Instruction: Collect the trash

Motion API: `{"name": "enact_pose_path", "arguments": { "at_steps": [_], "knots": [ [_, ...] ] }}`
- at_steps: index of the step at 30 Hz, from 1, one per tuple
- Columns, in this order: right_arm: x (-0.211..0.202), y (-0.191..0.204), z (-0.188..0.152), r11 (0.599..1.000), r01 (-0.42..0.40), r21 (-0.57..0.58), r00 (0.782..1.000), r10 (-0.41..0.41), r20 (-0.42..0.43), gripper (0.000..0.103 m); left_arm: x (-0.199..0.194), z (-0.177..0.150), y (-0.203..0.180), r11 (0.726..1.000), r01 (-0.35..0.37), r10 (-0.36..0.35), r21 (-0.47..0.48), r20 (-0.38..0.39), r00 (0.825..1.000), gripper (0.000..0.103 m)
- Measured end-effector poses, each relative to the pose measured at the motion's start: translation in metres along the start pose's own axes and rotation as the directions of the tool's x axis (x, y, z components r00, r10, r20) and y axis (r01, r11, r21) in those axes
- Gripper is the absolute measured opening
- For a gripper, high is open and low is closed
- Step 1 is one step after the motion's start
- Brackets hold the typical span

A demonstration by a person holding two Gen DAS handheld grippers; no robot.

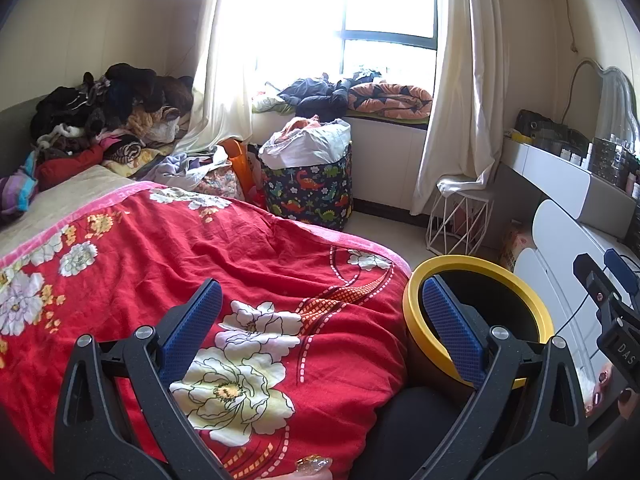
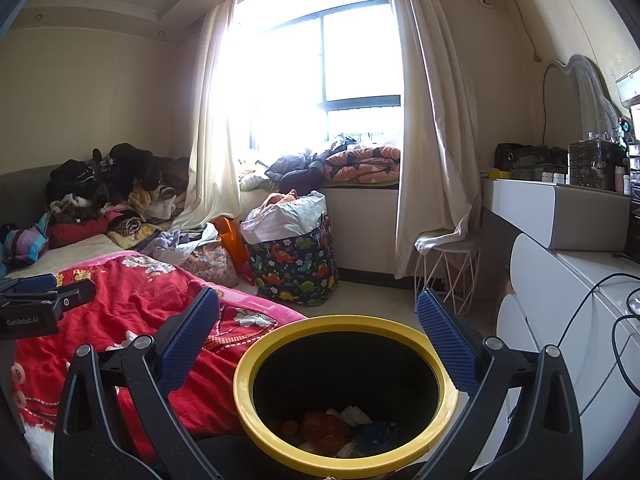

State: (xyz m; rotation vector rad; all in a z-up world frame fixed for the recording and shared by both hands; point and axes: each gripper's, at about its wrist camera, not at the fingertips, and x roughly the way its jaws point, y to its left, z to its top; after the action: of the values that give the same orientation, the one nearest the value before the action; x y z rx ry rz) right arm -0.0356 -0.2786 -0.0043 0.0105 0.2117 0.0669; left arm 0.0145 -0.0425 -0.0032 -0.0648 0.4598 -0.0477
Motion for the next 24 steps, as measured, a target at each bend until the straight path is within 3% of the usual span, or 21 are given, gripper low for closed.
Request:
{"name": "enact_pose_path", "arguments": {
  "at_steps": [11,14,16,18,20,21,23,24],
  "knots": [
    [0.001,0.002,0.004,1.000,-0.016,-0.004,1.000,0.016,0.009,0.097,0.003,-0.005,0.019,0.999,0.006,-0.007,-0.049,-0.032,0.999,0.092],
    [0.008,0.016,0.018,0.995,-0.101,-0.016,0.995,0.101,0.014,0.097,-0.001,-0.007,0.051,0.991,-0.035,0.028,-0.127,-0.053,0.998,0.092],
    [0.018,0.033,0.028,0.982,-0.188,-0.024,0.982,0.188,-0.010,0.097,-0.005,-0.010,0.082,0.977,-0.110,0.097,-0.182,-0.075,0.992,0.092],
    [0.033,0.069,0.037,0.945,-0.326,-0.034,0.944,0.323,-0.061,0.097,-0.013,-0.015,0.128,0.942,-0.227,0.207,-0.248,-0.103,0.973,0.092],
    [0.046,0.116,0.040,0.892,-0.449,-0.055,0.889,0.439,-0.131,0.097,-0.027,-0.027,0.189,0.860,-0.401,0.367,-0.315,-0.162,0.916,0.092],
    [0.054,0.147,0.038,0.844,-0.533,-0.067,0.838,0.515,-0.181,0.097,-0.032,-0.033,0.216,0.815,-0.473,0.430,-0.334,-0.199,0.881,0.092],
    [0.065,0.211,0.028,0.731,-0.677,-0.088,0.717,0.628,-0.302,0.097,-0.048,-0.054,0.283,0.682,-0.632,0.554,-0.367,-0.304,0.775,0.092],
    [0.070,0.249,0.016,0.663,-0.744,-0.080,0.637,0.669,-0.382,0.097,-0.055,-0.063,0.310,0.627,-0.682,0.591,-0.378,-0.340,0.731,0.092]
  ]
}}
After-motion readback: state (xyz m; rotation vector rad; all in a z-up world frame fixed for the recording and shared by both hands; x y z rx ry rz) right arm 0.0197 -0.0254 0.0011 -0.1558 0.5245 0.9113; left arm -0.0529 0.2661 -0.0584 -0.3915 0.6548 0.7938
